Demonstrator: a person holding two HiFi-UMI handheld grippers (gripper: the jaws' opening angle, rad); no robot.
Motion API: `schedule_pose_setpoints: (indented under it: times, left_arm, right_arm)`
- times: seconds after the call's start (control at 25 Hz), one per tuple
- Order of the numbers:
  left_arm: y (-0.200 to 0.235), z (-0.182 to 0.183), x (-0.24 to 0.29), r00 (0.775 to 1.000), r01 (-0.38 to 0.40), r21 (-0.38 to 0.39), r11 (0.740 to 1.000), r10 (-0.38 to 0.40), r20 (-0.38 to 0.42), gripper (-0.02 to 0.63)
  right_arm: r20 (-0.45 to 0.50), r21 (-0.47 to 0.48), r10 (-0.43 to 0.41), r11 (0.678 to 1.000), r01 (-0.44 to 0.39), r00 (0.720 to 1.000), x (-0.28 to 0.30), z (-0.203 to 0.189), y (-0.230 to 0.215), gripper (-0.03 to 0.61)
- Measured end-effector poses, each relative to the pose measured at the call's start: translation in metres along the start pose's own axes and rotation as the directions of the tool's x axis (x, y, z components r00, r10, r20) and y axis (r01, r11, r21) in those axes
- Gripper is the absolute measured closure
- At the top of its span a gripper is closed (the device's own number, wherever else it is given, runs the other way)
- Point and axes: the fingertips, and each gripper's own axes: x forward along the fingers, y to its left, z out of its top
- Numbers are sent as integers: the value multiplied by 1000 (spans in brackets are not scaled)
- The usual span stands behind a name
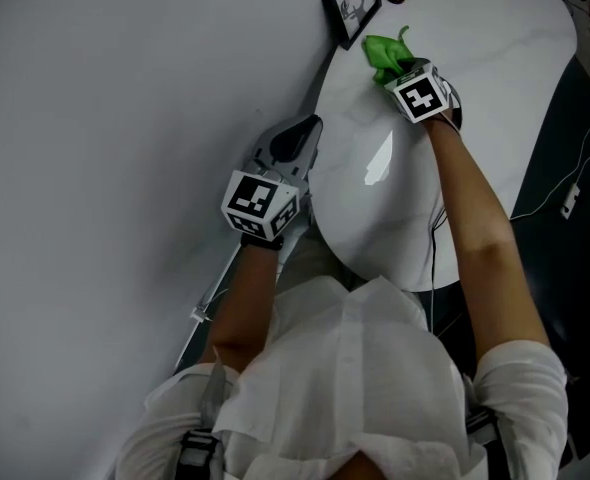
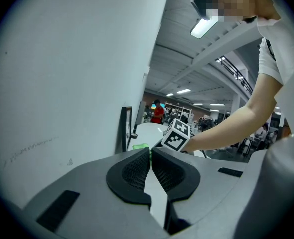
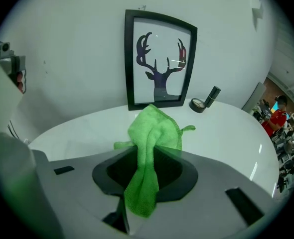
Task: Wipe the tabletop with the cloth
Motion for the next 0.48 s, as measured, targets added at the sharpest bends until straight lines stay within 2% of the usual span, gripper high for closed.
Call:
schedule_pose_setpoints:
  times: [0.12,0.28,0.48]
  left_arm:
    - [0,-3,-3,1000,3,-6,1000,-3,3,588]
    - [-3,-4,-8,1000,11,-10,1000,-11,0,588]
    - [-2,-12,-11,1000,13,-7,1000,-13,-2,588]
  right_arm:
    - [12,-30,27,999,-27,1000,-1,6,12,495]
    - [15,-23,81,996,-81,997,-2,9,43,495]
    - [59,-92,111,990,-105,992,-2,16,77,495]
